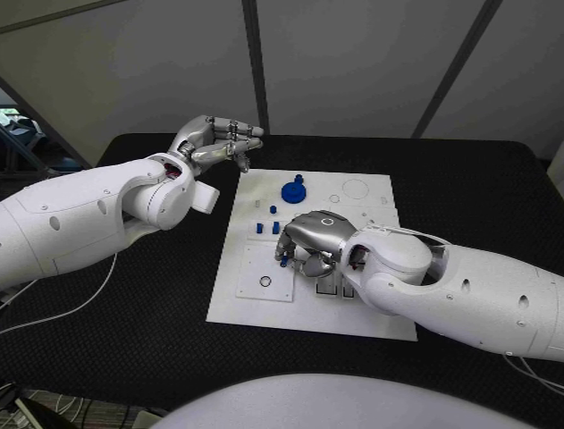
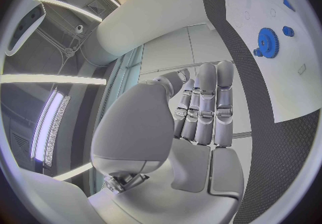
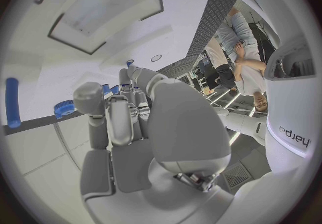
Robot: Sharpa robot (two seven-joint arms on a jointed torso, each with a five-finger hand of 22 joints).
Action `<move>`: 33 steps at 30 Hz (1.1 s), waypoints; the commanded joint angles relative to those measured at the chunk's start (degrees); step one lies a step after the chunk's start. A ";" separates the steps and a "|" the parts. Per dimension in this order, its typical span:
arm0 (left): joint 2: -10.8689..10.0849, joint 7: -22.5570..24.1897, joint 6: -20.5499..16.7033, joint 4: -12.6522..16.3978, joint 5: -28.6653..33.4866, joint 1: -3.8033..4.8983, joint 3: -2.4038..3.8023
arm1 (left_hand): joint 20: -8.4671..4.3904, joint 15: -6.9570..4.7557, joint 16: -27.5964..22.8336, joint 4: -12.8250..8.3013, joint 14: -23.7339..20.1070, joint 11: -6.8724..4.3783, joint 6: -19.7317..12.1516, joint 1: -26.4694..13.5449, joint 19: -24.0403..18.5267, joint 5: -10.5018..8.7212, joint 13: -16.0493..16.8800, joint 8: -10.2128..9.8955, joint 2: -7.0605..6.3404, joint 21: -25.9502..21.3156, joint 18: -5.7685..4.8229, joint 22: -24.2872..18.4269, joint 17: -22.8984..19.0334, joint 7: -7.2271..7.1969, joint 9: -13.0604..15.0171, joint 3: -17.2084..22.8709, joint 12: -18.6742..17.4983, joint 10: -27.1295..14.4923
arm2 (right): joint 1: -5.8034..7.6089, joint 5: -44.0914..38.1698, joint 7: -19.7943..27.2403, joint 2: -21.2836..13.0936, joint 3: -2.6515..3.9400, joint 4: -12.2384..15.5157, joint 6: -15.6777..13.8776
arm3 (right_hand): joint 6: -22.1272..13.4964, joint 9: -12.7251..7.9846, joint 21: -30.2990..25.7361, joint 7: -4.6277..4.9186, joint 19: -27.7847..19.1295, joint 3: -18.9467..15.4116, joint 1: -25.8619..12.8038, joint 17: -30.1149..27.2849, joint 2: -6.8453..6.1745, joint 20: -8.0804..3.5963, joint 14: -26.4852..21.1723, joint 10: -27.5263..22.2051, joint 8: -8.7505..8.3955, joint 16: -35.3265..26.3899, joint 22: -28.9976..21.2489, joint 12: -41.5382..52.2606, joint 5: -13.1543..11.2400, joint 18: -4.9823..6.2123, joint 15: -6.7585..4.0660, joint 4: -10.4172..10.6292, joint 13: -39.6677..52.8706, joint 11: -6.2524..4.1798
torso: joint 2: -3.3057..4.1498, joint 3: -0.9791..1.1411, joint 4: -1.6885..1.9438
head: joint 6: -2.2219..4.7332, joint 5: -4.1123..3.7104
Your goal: Assemble the parts on the task board
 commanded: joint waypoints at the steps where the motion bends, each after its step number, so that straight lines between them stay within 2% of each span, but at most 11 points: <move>1: 0.12 -0.11 0.98 -0.03 0.25 0.08 0.02 | 0.12 0.39 -0.01 -0.29 0.18 0.09 -0.45 -0.52 -0.19 -0.12 -0.05 -0.01 0.02 -0.27 -0.68 0.03 -0.06 0.13 -0.05 0.09 0.20 -0.40 | -0.22 -1.31 -1.00 -0.20 -0.15 0.29 -0.57 | 0.10 0.11 0.29 0.17 -0.23 -0.42 -0.67 0.03 -0.10 0.00 3.22 0.38 0.18 0.37 0.07 -0.21 -0.43 -0.87 -0.14 0.09 0.06 0.09 | -0.01 -0.02 -0.01 | -0.04 -0.08; 17: 0.48 -0.09 1.10 -0.54 0.25 0.06 -0.08 | 0.13 0.39 -0.02 -0.31 0.17 0.09 -0.47 -0.51 -0.19 -0.11 -0.06 0.00 0.04 -0.28 -0.68 0.02 -0.07 0.13 -0.05 0.11 0.20 -0.44 | -0.76 -3.37 -1.84 -0.77 -0.13 1.48 -1.50 | 0.09 0.12 0.27 0.14 -0.25 -0.60 -0.82 0.10 -0.09 0.01 3.22 0.39 0.18 0.44 0.05 -0.26 -0.52 -0.86 -0.14 0.11 0.07 0.07 | 0.01 0.01 -0.03 | -0.12 0.19; 33: 0.57 -0.22 1.23 -0.57 0.25 0.06 -0.10 | 0.13 0.39 -0.02 -0.31 0.17 0.09 -0.47 -0.51 -0.19 -0.11 -0.06 0.00 0.04 -0.28 -0.68 0.02 -0.07 0.13 -0.05 0.11 0.20 -0.44 | -0.78 -3.74 -2.47 0.01 -0.13 0.53 0.34 | 0.03 0.12 0.19 0.13 -0.34 -0.80 -0.98 -0.06 -0.10 0.02 3.18 0.36 0.14 0.35 -0.09 -0.33 -0.62 -0.83 -0.14 0.12 0.08 0.07 | 0.00 -0.03 0.02 | -0.07 0.20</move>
